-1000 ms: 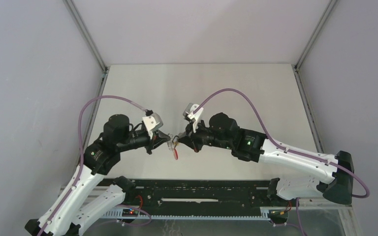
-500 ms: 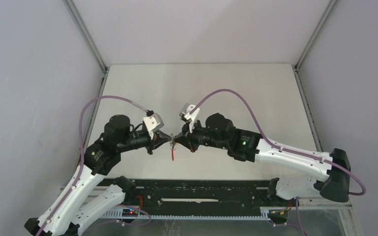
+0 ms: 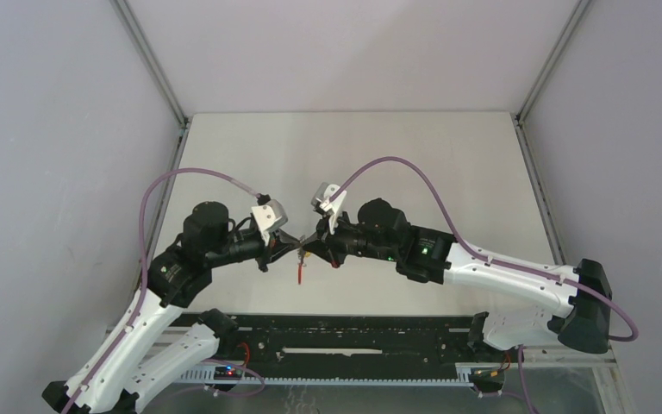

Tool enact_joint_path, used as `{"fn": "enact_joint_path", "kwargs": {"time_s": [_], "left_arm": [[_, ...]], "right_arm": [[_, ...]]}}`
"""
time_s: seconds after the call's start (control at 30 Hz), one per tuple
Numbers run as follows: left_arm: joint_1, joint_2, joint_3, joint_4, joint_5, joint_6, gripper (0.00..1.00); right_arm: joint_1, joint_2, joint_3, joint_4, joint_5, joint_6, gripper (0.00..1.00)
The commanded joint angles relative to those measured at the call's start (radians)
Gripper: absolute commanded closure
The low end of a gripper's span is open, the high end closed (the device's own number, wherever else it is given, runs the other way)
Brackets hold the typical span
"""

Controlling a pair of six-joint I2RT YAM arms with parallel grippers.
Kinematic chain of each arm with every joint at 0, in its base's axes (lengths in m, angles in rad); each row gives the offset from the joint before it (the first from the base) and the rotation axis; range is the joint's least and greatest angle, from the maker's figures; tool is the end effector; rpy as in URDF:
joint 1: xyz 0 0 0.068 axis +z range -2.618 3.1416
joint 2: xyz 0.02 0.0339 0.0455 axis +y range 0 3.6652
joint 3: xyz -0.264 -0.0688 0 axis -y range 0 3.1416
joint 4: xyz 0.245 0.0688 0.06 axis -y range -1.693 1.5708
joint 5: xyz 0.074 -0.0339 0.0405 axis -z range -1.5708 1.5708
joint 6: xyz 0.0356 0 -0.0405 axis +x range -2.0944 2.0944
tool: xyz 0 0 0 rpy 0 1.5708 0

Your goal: Put the keys on the keyring

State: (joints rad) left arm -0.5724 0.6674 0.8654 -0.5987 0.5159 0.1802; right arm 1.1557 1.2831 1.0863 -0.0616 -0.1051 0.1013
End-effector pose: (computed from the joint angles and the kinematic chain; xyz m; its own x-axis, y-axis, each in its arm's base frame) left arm 0.1062 -0.0894 0.3430 -0.1697 0.2948 -0.9404 0.8979 0.4394 -0.0243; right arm 0.1187 0.2787 0.3496 -0.1987 -0.2015 -0.9591 -0.9356 0.3303 0.1244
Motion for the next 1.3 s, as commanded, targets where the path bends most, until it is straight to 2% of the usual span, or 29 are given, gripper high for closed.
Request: {"fn": "enact_joint_path", "kwargs": {"time_s": [0.0,0.5,0.73,1.27], "left_arm": [[-0.012,-0.003,-0.022,0.055,0.014,-0.007,1.00],[-0.021,0.001,-0.022,0.046,-0.030,0.005,1.00],[-0.022,0.015,-0.020,0.049,-0.045,-0.014,1.00],[-0.023,0.016,-0.025,0.073,-0.050,-0.052,1.00]], "right_arm": [[0.012,-0.002,0.040,0.048,0.022,-0.016,1.00],[0.025,-0.040,0.058,-0.073,0.105,-0.051,1.00],[0.045,-0.033,0.101,-0.115,0.199,-0.058,1.00],[0.068,0.008,0.122,-0.094,0.187,-0.056,1.00]]}}
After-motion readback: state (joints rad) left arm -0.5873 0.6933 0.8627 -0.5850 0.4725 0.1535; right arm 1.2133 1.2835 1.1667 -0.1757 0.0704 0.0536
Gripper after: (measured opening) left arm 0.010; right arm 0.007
